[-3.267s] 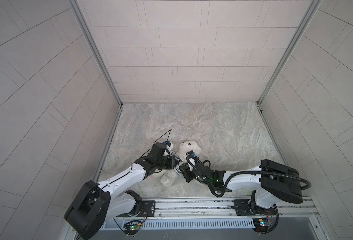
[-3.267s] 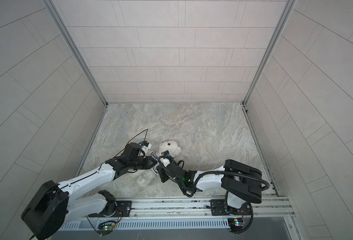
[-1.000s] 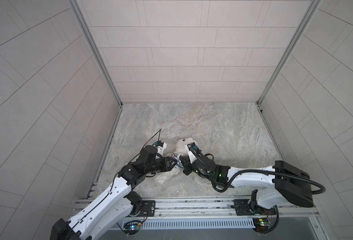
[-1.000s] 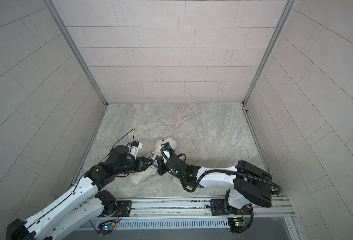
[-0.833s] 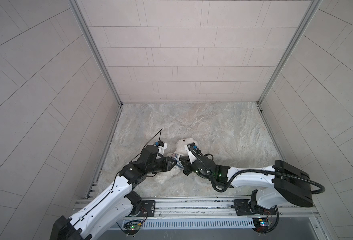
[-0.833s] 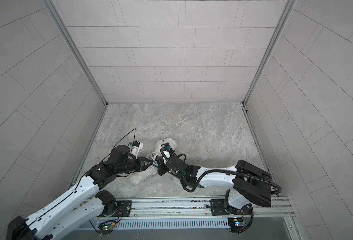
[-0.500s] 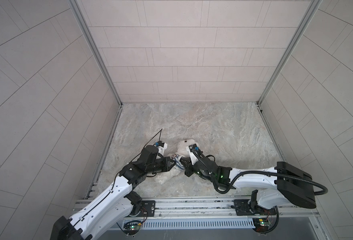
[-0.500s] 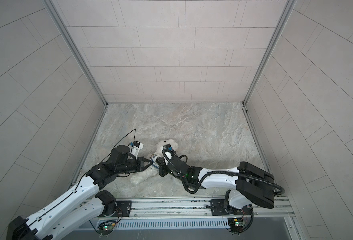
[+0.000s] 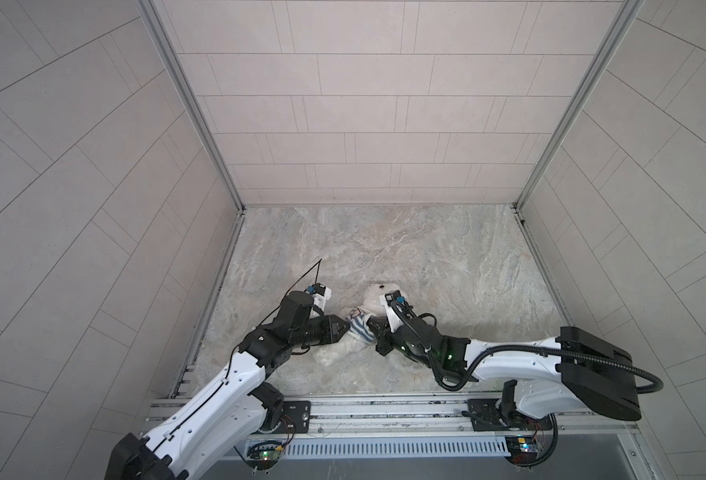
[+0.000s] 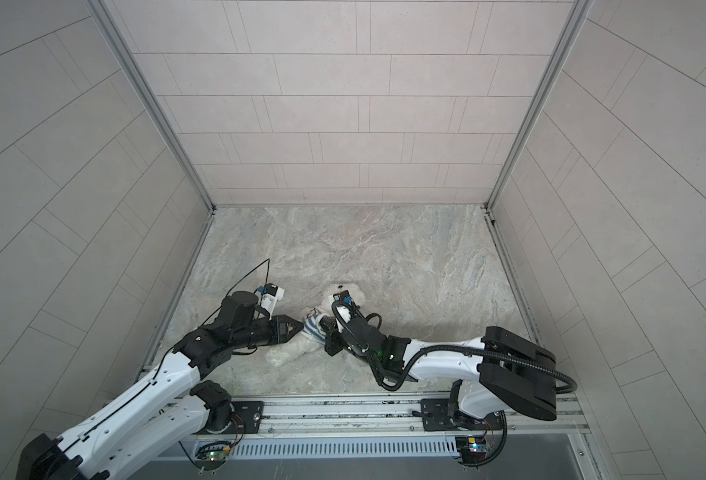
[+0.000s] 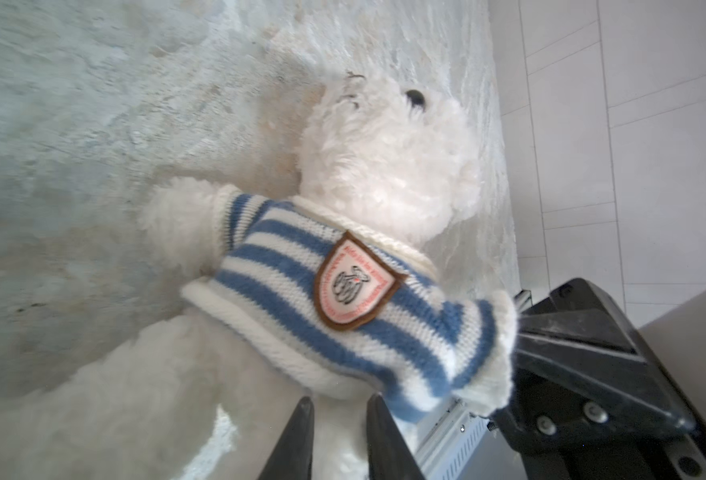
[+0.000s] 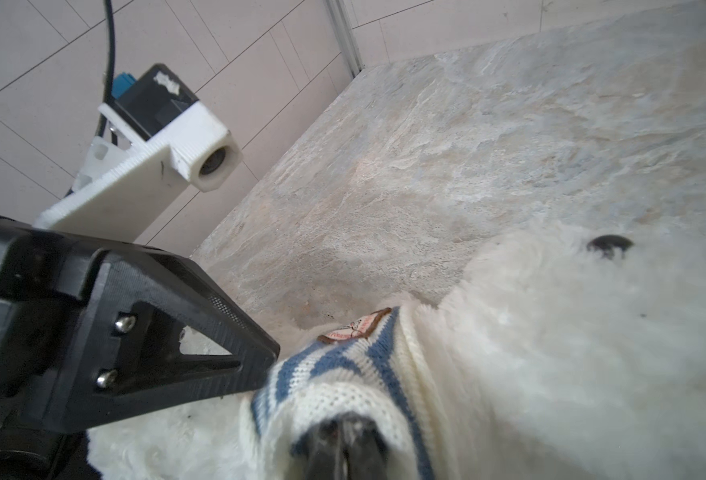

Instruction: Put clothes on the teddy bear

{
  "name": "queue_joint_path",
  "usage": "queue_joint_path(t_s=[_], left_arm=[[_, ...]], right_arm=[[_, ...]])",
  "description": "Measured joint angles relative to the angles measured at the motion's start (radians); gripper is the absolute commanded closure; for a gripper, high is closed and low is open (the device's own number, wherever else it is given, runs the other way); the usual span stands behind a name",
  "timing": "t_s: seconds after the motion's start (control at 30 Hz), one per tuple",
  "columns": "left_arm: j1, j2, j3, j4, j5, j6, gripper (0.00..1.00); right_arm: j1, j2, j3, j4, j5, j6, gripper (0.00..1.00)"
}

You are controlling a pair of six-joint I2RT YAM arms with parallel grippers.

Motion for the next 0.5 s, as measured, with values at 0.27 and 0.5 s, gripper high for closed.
queue_joint_path(t_s=[0.27,0.5], left_arm=[[0.002,0.000,0.000,0.010,0.021,-0.009,0.68],[0.001,-0.028,-0.001,0.080,0.084,-0.089,0.66]], right_arm=[[0.000,0.000,0.000,0.004,0.013,0.002,1.00],[0.000,0.001,0.000,0.005,0.015,0.002,1.00]])
